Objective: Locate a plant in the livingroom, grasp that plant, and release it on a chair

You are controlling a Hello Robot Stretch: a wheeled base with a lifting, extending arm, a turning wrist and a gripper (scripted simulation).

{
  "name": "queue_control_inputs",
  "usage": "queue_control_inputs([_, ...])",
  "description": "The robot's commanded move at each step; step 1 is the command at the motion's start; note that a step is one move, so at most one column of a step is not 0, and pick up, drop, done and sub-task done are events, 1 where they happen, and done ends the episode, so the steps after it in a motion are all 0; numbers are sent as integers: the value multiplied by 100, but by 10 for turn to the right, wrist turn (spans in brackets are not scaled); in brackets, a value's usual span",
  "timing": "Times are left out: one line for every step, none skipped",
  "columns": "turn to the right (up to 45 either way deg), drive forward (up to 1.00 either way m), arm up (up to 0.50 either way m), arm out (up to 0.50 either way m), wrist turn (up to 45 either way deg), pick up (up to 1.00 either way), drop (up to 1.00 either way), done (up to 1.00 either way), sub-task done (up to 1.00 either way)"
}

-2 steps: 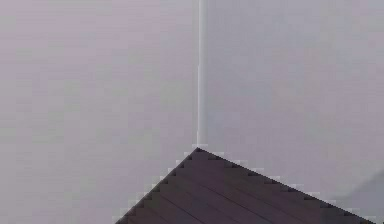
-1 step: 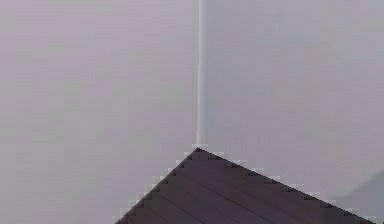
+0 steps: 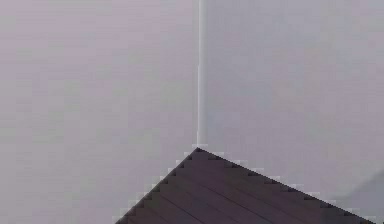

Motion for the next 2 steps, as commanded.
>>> queue_control_inputs([0, 0, 12, 0, 0, 0, 0, 0, 0])
queue_control_inputs([0, 0, 0, 0, -450, 0, 0, 0, 0])
